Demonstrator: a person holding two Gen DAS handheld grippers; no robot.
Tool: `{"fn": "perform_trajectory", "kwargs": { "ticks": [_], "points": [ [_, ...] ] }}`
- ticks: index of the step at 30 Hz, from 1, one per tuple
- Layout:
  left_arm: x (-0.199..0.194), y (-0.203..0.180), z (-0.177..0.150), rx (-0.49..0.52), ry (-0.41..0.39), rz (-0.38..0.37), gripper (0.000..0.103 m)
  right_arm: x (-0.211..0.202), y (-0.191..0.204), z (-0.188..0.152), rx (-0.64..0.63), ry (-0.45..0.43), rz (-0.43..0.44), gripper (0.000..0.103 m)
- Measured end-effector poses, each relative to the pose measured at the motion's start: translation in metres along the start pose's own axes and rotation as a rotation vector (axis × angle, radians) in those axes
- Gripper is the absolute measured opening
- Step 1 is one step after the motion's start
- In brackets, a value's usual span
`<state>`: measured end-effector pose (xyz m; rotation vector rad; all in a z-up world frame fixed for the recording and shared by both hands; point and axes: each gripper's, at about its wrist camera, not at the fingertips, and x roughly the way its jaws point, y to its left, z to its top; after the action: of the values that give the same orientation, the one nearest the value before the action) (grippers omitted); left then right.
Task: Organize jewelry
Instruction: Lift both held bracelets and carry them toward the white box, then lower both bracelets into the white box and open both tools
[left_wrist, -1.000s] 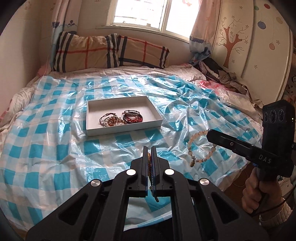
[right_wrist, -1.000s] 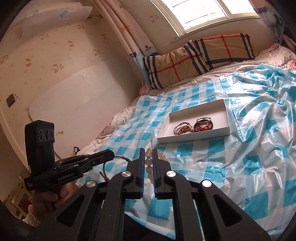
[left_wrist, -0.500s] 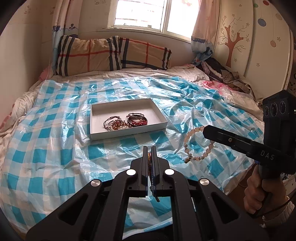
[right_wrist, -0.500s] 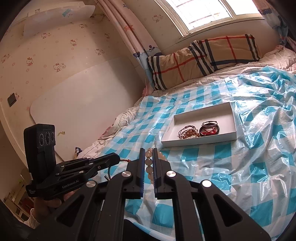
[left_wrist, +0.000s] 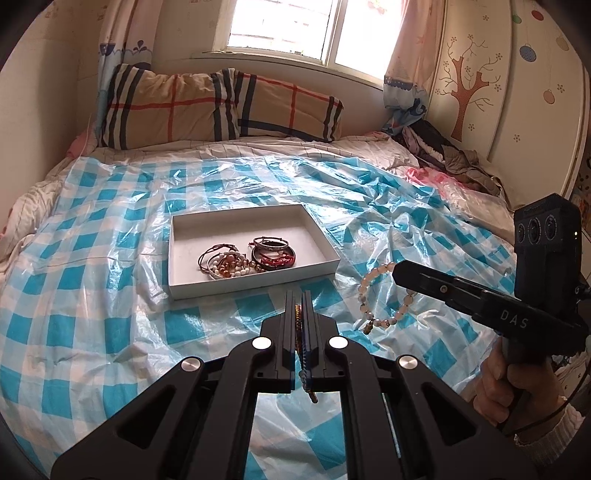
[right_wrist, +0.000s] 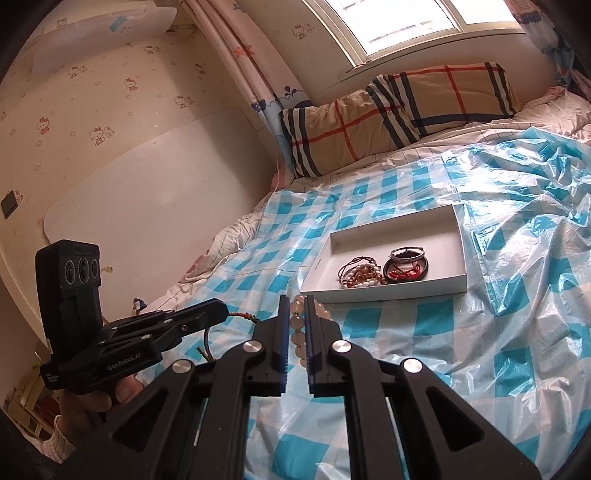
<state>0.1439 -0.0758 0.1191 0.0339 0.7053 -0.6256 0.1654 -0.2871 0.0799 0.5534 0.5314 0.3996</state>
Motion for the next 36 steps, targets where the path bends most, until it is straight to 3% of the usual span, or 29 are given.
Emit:
{"fn": "perform_trajectory", "kwargs": {
  "ticks": [18,36],
  "points": [
    [0.09,0.03,0.044,-0.026,-0.003,-0.006,0.003,0.079,-0.06,0.043,-0.008,0.001,-0.053,0.009],
    [0.18,0.056,0.062,-0.076,-0.017,-0.025,0.003,0.149,-0.094,0.057,-0.051,0.014,-0.122,0.009]
  ]
}}
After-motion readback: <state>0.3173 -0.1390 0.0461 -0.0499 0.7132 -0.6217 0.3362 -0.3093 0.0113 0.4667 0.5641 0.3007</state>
